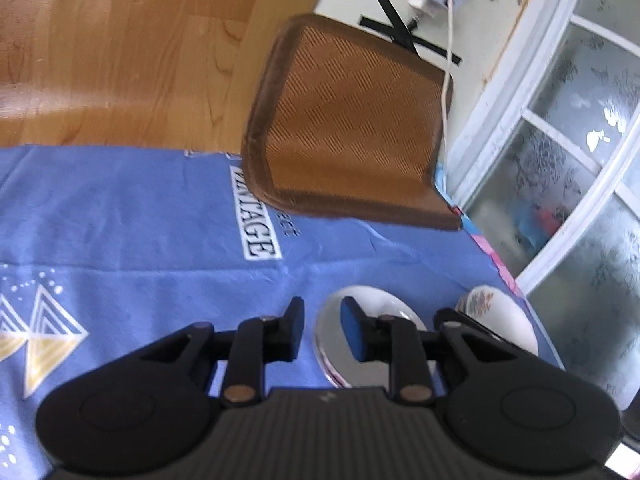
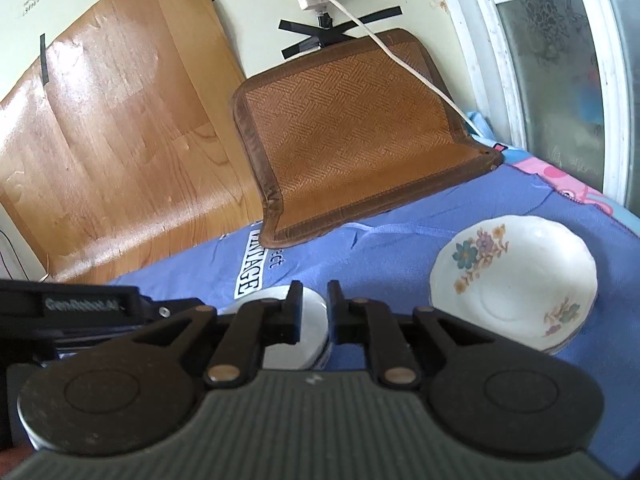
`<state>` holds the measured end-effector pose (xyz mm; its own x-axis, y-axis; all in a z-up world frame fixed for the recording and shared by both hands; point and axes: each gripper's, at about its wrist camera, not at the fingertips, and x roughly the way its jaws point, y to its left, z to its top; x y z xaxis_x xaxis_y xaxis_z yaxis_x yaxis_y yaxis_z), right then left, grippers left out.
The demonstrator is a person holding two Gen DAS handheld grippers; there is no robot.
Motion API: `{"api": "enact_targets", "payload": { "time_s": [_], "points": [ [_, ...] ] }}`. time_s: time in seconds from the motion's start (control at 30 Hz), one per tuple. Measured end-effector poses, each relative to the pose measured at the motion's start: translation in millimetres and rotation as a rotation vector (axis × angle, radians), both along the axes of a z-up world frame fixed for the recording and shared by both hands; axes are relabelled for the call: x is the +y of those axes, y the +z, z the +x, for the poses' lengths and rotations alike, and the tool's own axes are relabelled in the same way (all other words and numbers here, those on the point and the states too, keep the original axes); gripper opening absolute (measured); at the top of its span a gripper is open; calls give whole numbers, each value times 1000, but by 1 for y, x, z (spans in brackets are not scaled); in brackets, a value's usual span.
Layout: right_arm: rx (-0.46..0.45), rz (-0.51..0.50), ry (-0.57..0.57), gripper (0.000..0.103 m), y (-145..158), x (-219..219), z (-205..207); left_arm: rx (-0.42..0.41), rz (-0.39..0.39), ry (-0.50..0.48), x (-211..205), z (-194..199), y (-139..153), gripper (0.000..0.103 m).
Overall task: Organize plates and bowls
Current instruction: 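Carry both held bowls onto the bowl stack by the window, then open both tools and move them back toward the last bowls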
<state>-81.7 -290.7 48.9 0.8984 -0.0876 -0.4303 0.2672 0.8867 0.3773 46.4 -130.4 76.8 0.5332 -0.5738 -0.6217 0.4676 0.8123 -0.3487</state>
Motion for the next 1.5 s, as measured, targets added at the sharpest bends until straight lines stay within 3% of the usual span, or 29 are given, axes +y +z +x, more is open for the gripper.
{"api": "enact_targets", "payload": {
  "time_s": [0.37,0.67,0.9,1.27,1.4,1.5],
  "points": [
    [-15,-85,125,16,8,36,9,27,-28,118,46,16,-14,21],
    [83,-46,187,16,-13,54,33,2,72,265,102,20,-35,21],
    [10,-108,203,16,10,76,34,-45,146,417,161,25,-44,21],
    [70,-94,445,16,6,158,88,-63,219,729,295,24,-68,22],
    [108,-66,557,17,5,196,116,-108,258,859,333,22,-74,22],
    [126,-63,627,18,7,232,143,-112,200,884,344,21,-76,23]
  ]
}}
